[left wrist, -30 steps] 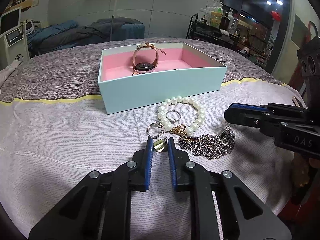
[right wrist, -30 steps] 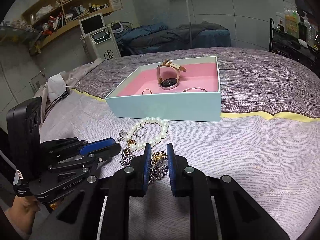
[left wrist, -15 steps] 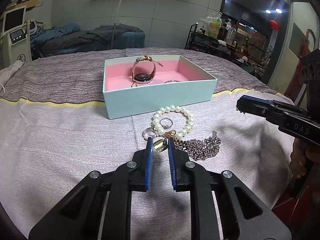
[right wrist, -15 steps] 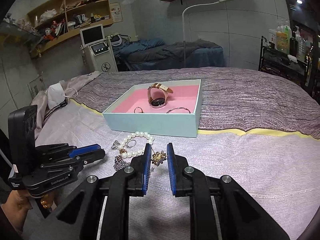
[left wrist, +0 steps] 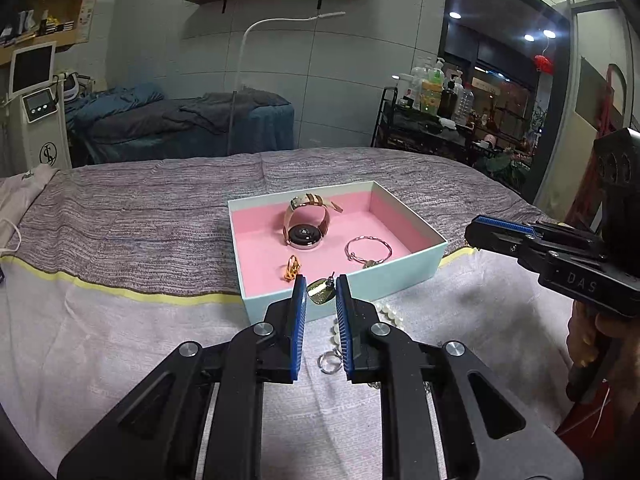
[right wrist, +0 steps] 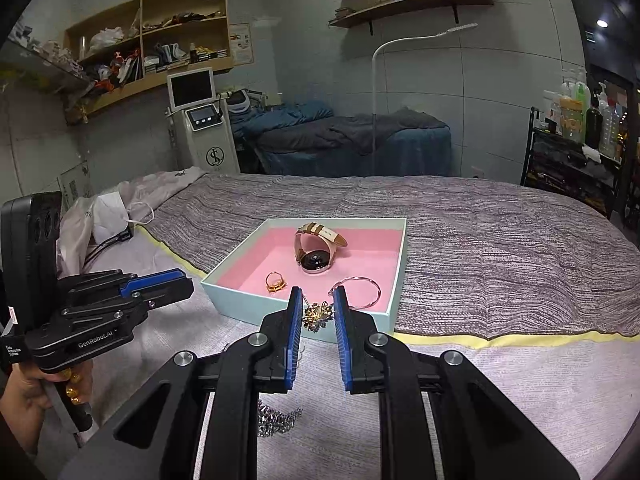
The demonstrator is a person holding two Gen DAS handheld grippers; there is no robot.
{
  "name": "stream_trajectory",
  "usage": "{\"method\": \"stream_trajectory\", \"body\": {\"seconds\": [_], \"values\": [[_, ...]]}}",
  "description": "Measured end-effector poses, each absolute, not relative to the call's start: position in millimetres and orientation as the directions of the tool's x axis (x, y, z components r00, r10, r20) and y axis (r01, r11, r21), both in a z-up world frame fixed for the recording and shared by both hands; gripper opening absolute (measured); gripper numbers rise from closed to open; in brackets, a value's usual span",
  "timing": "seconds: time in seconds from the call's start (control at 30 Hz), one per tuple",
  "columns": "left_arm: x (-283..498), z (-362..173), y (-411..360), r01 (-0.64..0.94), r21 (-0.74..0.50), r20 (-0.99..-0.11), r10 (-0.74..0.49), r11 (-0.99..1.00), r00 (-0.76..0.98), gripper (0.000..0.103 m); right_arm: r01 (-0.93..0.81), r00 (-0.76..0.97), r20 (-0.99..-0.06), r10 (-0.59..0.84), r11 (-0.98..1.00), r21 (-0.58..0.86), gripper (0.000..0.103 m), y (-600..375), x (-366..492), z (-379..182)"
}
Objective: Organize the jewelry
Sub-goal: 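Carry the earring and brooch into the box while both tools open to release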
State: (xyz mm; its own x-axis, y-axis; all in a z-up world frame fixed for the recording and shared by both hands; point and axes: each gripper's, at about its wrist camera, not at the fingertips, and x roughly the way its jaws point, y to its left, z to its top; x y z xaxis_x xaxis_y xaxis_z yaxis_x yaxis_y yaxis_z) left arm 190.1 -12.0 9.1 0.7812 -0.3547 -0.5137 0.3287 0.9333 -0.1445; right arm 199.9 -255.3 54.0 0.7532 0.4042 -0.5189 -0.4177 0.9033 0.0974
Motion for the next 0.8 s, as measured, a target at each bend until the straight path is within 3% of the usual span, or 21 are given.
{"method": "stream_trajectory", "body": {"seconds": [0.8], "values": [[276.8, -10.6, -31.2, 0.358, -0.154, -0.617, -0.373, 0.921, 0.693, 0.015, -0.401, 0.693, -0.623, 0.363, 0.912, 0.087, 0.015, -229.3, 284.0, 31.5]]}}
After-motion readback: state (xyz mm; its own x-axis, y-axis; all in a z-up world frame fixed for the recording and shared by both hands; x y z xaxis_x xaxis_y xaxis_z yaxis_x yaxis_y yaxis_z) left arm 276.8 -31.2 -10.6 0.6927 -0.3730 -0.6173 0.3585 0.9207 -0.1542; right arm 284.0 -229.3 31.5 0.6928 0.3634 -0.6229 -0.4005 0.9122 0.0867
